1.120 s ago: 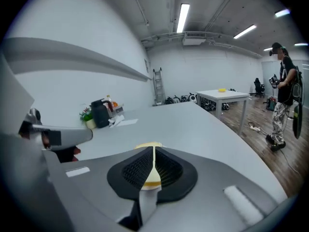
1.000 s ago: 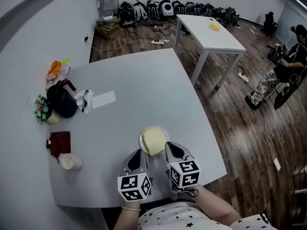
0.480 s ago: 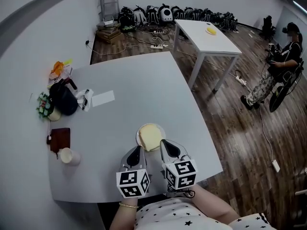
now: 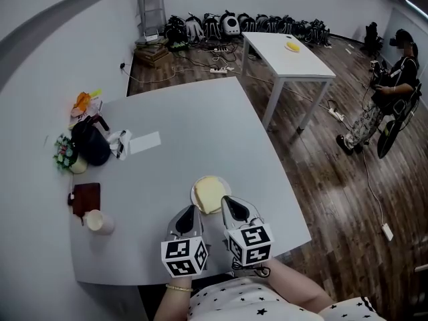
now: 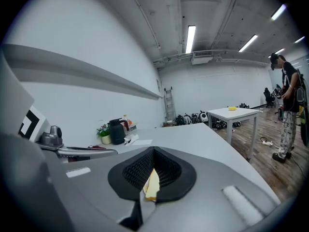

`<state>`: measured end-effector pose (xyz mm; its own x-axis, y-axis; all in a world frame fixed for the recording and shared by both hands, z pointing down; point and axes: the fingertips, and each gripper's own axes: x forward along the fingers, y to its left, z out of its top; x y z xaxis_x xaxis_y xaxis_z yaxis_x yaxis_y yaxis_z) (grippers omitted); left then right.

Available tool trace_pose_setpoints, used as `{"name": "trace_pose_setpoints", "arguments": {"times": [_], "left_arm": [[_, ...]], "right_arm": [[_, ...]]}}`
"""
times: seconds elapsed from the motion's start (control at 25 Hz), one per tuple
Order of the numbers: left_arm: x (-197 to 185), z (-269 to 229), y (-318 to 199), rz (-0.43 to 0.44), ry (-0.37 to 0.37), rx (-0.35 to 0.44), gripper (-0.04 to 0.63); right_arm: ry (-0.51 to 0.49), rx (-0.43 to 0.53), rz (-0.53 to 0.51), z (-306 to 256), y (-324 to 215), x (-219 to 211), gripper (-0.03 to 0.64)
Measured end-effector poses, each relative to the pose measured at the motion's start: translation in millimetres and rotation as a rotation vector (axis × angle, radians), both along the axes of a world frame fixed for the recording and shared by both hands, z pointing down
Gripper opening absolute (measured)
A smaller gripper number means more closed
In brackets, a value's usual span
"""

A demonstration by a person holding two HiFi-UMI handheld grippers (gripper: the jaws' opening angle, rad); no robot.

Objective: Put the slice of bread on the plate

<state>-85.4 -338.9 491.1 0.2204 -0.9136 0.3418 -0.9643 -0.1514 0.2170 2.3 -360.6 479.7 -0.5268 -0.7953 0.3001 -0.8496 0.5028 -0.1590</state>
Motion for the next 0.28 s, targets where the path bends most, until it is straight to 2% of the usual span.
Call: {"name": "trace_pose_setpoints", "arguments": {"times": [0.28], "left_arm": [[-4.1,-1.0,-2.0,-0.013,0.009,0.005,0.008]], "right_arm": [[0.004,0.005,-0.014,0.1,0.7,-4.4,-0.002]]}}
